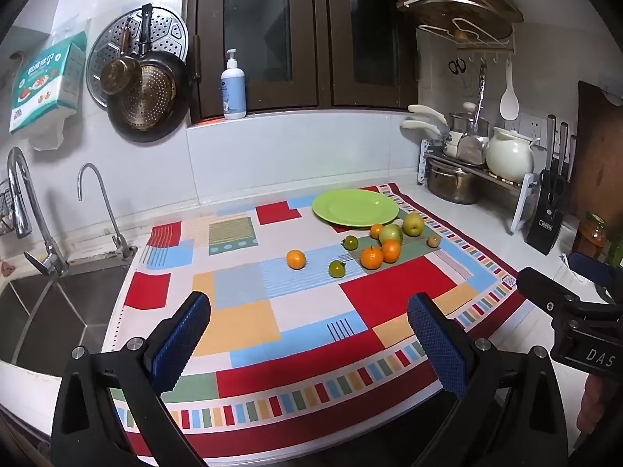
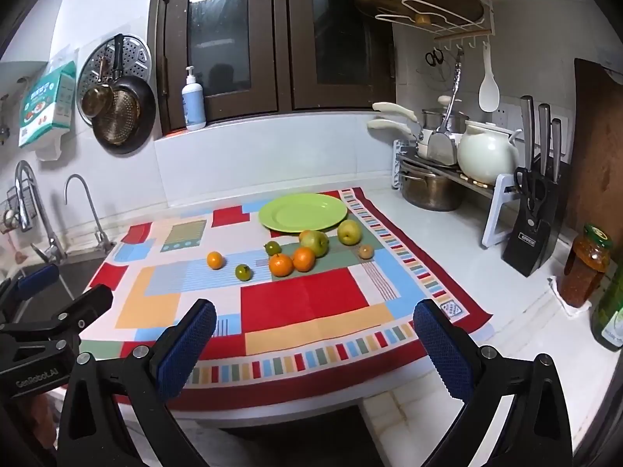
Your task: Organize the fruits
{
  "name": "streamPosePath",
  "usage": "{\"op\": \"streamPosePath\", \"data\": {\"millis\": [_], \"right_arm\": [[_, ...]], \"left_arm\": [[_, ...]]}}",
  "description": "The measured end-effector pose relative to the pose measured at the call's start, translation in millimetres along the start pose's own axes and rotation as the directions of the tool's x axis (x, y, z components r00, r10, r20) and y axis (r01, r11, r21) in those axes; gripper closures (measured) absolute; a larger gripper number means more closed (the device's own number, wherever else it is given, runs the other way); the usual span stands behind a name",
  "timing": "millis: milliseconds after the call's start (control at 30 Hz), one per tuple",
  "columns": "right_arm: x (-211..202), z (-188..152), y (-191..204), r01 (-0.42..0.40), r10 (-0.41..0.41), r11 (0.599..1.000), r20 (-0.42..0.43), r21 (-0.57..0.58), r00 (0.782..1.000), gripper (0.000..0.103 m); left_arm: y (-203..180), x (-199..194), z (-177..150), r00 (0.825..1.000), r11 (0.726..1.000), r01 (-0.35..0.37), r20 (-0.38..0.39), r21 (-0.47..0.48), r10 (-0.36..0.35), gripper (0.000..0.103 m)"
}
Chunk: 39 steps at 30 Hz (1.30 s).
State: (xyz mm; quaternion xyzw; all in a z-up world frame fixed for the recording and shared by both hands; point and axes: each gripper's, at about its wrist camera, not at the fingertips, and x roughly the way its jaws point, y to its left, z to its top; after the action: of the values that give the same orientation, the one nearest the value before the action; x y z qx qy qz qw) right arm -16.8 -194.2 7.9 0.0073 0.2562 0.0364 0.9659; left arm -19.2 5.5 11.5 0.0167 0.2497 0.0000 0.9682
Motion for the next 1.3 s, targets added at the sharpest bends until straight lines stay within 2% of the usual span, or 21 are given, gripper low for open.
{"op": "streamPosePath", "data": {"millis": [133, 1300], "right_arm": [[-0.1, -0.3, -2.2, -0.006, 0.006, 1.0, 0.003, 0.001, 1.0, 0.001], [-3.0, 3.8, 5.3, -0.042, 0.042, 0.999, 0.021, -0.017, 0.999, 0.001]], "left_arm": [[0.7, -1.8, 0.7, 1.0, 1.0, 0.019, 0.008, -0.002, -0.019, 0.0], [6.7, -10.3, 7.2, 0.998, 1.0, 0.021, 0.059, 0.003, -0.021, 0.0]]}}
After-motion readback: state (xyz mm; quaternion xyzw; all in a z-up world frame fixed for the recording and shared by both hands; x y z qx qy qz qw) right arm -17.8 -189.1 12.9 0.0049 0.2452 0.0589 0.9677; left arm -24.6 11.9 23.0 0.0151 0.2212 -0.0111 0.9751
